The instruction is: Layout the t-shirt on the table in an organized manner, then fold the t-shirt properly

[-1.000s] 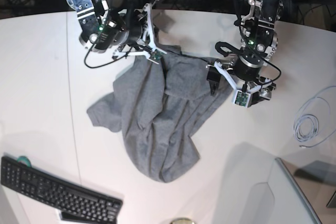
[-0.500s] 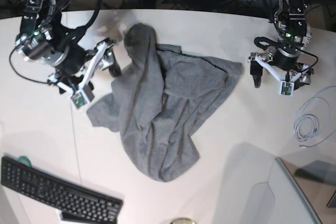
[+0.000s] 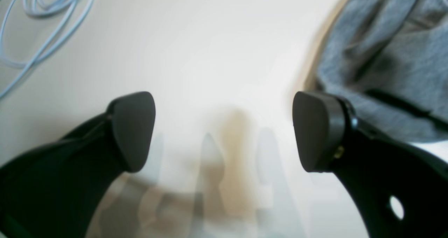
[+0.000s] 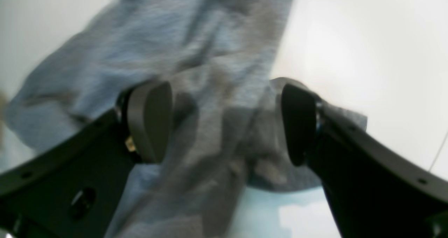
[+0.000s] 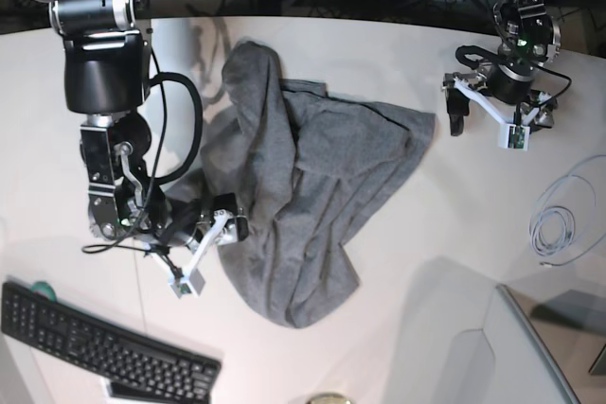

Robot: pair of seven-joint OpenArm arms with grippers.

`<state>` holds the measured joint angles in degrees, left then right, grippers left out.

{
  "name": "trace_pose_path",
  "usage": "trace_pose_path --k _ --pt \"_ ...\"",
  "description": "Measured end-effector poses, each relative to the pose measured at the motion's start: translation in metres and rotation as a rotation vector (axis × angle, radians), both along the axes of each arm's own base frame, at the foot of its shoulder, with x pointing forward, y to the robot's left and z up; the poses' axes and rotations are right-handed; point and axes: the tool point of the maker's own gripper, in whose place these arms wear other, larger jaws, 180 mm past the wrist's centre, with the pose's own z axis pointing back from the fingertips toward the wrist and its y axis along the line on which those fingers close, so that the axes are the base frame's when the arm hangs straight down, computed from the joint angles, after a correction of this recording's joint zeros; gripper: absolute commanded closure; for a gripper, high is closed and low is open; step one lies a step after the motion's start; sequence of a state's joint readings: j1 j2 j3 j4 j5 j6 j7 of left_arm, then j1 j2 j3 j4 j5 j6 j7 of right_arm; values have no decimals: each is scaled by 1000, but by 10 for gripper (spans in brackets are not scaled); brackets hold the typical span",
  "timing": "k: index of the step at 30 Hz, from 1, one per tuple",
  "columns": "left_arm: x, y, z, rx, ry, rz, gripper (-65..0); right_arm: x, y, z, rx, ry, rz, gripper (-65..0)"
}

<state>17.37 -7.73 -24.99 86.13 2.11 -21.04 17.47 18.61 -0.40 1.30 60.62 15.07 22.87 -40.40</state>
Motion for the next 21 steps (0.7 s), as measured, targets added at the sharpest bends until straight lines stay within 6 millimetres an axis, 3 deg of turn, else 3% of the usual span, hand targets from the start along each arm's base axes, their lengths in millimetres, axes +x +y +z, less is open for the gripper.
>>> trace_pose_path --k 5,7,10,11,14,16,21 --pt "-8 0 -5 -1 20 -4 -584 -11 -3 -26 -5 73 -8 -438" --pt "-10 1 -6 -1 25 0 -584 -11 -1 -25 0 73 -8 -342" --pt "-9 1 -6 1 22 -1 -584 -9 1 -23 9 68 -8 -53" --pt "-8 1 -5 0 21 -1 -584 -8 1 -22 10 67 -9 0" --pt "-7 -8 -7 -4 24 -26 -584 2 -1 -13 1 46 -7 -26" --pt "-9 -39 -11 -15 46 -138 -584 13 -1 7 0 -16 -5 0" --pt "-24 -156 -21 -147 82 -419 -584 28 -5 65 -57 -118 35 -3"
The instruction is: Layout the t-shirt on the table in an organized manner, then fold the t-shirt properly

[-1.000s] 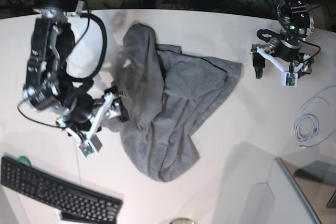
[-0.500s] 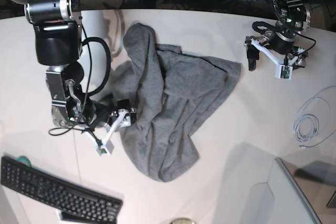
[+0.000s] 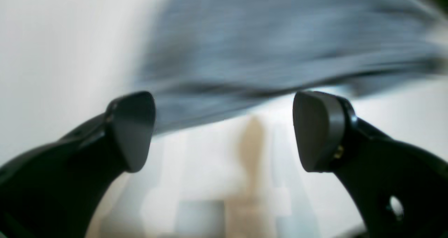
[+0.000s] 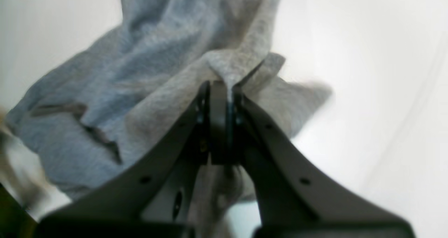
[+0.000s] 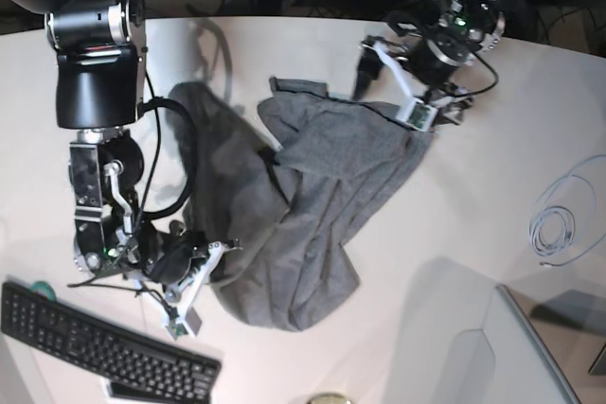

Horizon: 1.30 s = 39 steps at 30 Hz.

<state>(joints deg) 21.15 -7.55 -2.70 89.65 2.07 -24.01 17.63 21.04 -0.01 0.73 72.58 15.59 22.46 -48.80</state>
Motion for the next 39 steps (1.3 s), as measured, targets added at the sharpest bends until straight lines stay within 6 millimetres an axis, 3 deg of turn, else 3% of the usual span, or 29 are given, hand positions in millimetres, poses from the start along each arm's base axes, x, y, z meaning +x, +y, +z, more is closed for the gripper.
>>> trace_pose_path --k 2,4,9,11,14,20,24,28,30,32,35,36,39 --pt "7 -34 2 -36 -11 -68 -584 0 -5 23 -42 -32 13 -3" --pt "25 -53 -1 -69 -22 -67 -584 -2 -6 44 -71 -54 26 -3" --pt "64 -53 -32 -26 21 -33 -584 -15 -9 102 -122 -201 39 -3" --pt "83 -57 -34 -26 8 -39 -584 -22 -8 124 -142 -277 59 -3" --pt "121 -69 -37 -11 12 -55 -584 -43 -2 141 -202 -371 166 -3" --pt "182 -89 -31 -33 -19 8 -584 -87 -4 87 -286 -233 289 -2" --pt "198 -94 -27 -42 -30 10 -584 -116 1 57 -274 -141 321 -3" --pt "205 -88 0 -53 -128 12 -584 -137 22 32 -231 -76 393 -3" --pt "193 -65 2 8 -107 10 -584 -152 29 8 -206 -2 420 -3" --pt "179 -25 8 48 -109 72 -584 -164 35 -15 -161 48 426 -8" --pt "164 42 35 79 -147 243 -584 -183 42 -52 -92 155 432 -29" --pt "162 59 48 83 -175 285 -584 -190 43 -66 -79 205 433 -66" --pt "145 103 71 111 -216 354 -584 -213 36 -102 -85 348 439 -284"
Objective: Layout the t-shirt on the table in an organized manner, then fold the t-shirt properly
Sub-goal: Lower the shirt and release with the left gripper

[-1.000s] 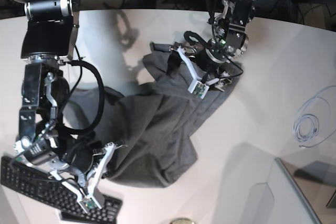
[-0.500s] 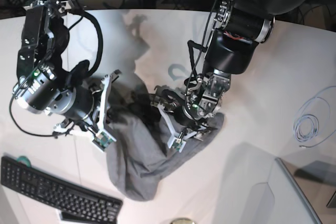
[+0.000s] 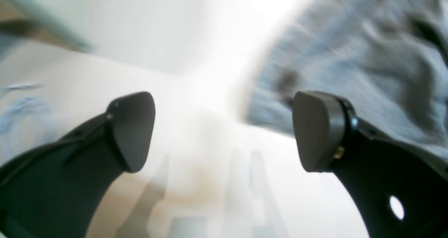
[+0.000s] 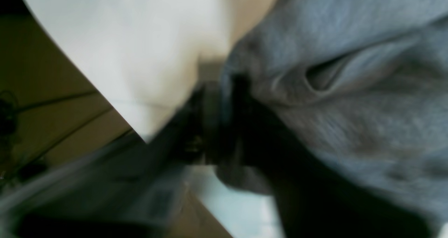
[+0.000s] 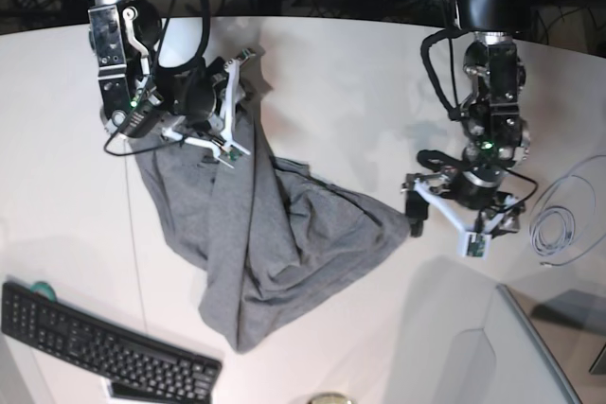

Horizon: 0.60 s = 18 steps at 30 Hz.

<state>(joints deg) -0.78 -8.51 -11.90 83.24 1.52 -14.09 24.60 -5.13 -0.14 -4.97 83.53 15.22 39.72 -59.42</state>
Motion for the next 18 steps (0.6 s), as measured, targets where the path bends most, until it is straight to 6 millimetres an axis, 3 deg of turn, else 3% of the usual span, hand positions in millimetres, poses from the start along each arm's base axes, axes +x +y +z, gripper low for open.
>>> trace_pose_path --k 2,3,5,7,10,14,16,18 --pt "-25 26 -6 18 34 24 -584 -5 -4 -2 -12 11 -4 -402" --pt "-41 38 -13 24 63 44 -584 -3 -5 5 -12 -16 -5 -429" --pt "-72 62 -28 31 138 86 -584 12 -2 29 9 -114 -11 -431" --pt "-91 77 -33 24 158 110 -584 34 4 57 44 -226 -14 -431" --pt "-115 97 -40 14 175 171 -584 78 9 81 81 -333 -35 -432" --pt "-157 109 -60 29 271 207 -584 159 8 90 135 -370 -267 -432" --pt "-167 104 -63 -23 272 217 -584 193 11 85 195 -375 -382 -437" --pt "-167 96 -62 -98 242 226 -584 209 5 63 173 -322 -438 -438"
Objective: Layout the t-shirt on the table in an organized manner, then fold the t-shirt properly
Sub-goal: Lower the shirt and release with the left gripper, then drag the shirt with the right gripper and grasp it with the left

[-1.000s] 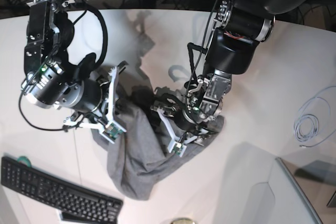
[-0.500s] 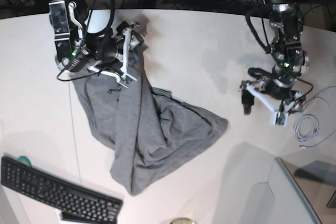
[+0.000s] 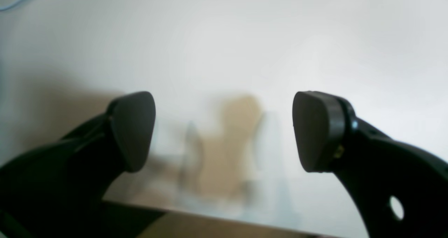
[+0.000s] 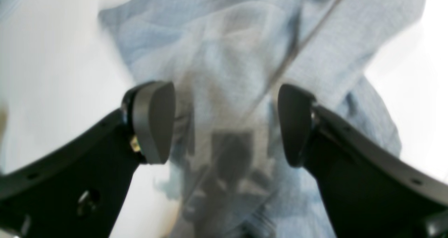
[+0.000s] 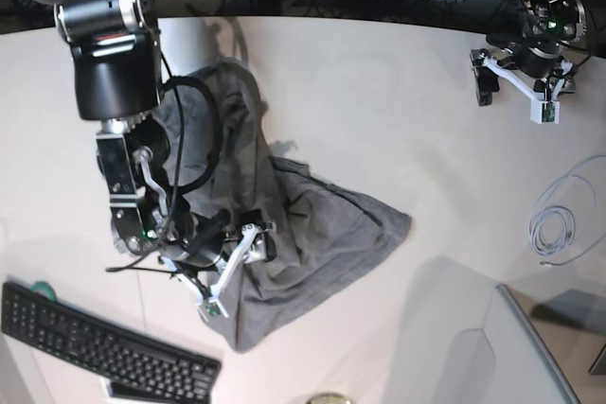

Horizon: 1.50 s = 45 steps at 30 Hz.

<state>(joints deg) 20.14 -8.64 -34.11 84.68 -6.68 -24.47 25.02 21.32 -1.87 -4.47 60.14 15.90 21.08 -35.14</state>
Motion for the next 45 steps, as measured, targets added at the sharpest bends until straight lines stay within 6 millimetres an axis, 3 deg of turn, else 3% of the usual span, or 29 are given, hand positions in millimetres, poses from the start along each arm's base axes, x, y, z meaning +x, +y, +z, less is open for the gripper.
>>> trace_pose_path --k 3,7,11,13,16,20,24,28,30,32,35,39,42,45 --pt "-2 -5 1 -63 -29 24 -584 11 -8 -23 -14 74 -24 -435" --pt "-12 -5 -2 -92 -20 45 -584 30 -8 -24 23 51 -66 -432" --pt "-8 -6 -1 -94 -30 45 -584 27 -15 -36 20 58 -131 -416" --pt "-8 -6 0 -94 -31 44 -584 22 -18 -42 16 67 -141 -317" --pt "-9 -6 -1 -94 -28 45 -584 22 -19 -43 13 69 -141 -23" --pt "-9 -8 -2 -96 -27 41 -584 26 -17 -32 16 31 -137 -8" --pt "-9 -9 -2 -99 -25 38 -584 16 -12 -6 12 -44 -106 0" --pt "-6 -7 0 -95 -33 42 -584 -1 1 38 1 -104 -53 0" --pt "-4 -6 1 -94 -37 42 -584 -16 15 67 10 -154 -7 0" --pt "-3 -7 1 -95 -39 41 -584 -44 36 90 29 -199 97 0" --pt "4 -6 2 -99 -52 47 -584 -94 67 98 -24 -213 285 0" --pt "8 -4 -4 -114 -46 61 -584 -183 123 82 29 -152 510 0" --pt "9 -3 -6 -117 -42 65 -584 -242 150 59 37 -76 695 -2" --pt "11 -4 -5 -119 -47 65 -584 -247 151 39 7 -45 738 -11"
